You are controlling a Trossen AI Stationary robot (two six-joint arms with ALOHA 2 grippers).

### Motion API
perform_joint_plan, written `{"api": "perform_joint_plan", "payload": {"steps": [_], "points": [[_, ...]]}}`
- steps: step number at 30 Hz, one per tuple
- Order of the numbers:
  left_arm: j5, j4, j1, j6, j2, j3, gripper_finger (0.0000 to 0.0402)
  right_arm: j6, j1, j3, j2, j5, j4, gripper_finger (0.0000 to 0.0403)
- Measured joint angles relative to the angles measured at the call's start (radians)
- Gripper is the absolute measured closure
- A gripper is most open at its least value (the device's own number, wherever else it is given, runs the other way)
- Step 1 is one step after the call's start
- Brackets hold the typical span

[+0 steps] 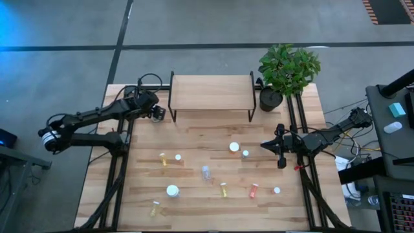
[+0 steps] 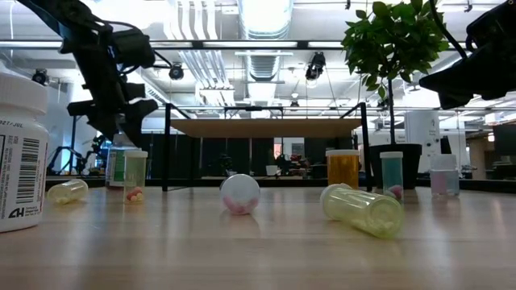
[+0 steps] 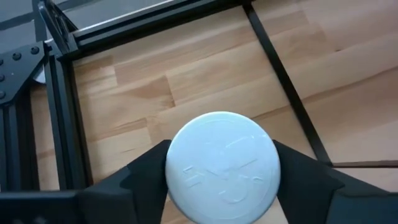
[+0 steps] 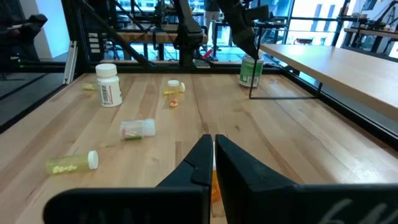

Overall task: Pick and place medicine bottles onto shelf by color
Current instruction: Put the green pill bottle on the shelf

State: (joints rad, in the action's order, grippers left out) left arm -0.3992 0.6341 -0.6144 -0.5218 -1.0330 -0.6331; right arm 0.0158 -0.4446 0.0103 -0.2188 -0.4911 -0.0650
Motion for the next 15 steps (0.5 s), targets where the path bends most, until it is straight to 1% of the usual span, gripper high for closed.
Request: {"api": "perform_joint_plan", "payload": {"steps": [2, 9, 12, 15], "points": [[0.001, 0.004, 0.000, 0.000, 0.007, 0.000, 0.0191, 0.002, 0.000, 0.000, 0.000, 0.000, 0.000, 0.0394], [0.013, 0.024, 0.000, 0.005, 0.054, -0.018, 0.0190, 0.001, 0.000, 0.000, 0.000, 0.000, 0.000, 0.0394], [0.010, 0.019, -0.001, 0.016, 0.087, -0.057, 0.0189, 0.002, 0.000, 0.000, 0.000, 0.000, 0.000, 0.0394], [0.006, 0.024, -0.001, 0.055, 0.122, -0.124, 0.0188, 0.000, 0.000, 0.000, 0.000, 0.000, 0.000, 0.0394]]}}
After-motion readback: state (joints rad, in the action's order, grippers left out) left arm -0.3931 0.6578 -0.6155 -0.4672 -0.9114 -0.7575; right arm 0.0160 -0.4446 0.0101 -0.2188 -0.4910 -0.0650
